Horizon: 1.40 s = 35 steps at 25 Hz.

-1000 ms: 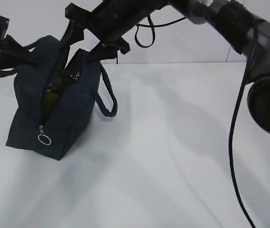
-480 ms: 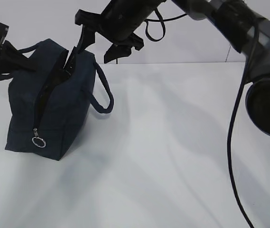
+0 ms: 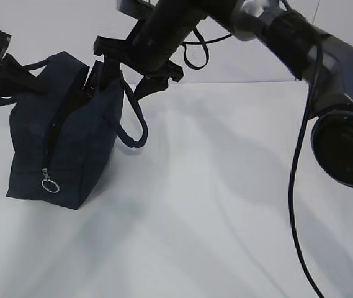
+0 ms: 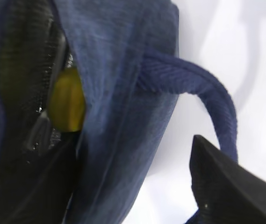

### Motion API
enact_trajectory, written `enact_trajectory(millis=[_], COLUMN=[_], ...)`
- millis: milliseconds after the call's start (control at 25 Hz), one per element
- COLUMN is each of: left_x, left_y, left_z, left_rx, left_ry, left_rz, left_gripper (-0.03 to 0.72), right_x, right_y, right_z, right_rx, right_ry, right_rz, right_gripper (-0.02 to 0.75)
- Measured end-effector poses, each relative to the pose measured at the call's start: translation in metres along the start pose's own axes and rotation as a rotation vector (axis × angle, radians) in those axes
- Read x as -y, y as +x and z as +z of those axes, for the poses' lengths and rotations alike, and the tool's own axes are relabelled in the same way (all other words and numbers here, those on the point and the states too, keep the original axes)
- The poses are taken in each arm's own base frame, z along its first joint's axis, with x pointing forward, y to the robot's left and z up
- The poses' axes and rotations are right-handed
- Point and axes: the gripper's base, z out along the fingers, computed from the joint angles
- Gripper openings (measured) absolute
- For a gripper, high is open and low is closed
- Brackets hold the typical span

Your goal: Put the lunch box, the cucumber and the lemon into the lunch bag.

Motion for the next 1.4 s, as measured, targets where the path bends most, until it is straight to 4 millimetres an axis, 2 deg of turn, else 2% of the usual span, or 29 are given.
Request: enact_trajectory(millis=[240, 760, 1160, 1400], left_x=[0.000, 0.000, 0.000, 0.000], left_y=[0.000, 0.000, 0.000, 0.000], left_z=[0.000, 0.000, 0.000, 0.000], left_rx=[0.000, 0.000, 0.000, -0.001], left_ry=[0.000, 0.000, 0.000, -0.001], left_rz=[0.000, 0.000, 0.000, 0.001], left_gripper=[-0.008, -0.008, -0.008, -0.008], right_x=[0.011, 0.008, 0.007, 0.006], right_y=[0.006, 0.007, 0.007, 0.007], right_z=[0.026, 0.027, 0.027, 0.027], right_rx=[-0.053, -0.064, -0.065, -0.066], right_ry=[-0.008, -0.051, -0.058, -0.067], right_rz=[0.041, 0.025, 0.008, -0.014], right_gripper=[0.559, 0.545, 0.266, 0.071])
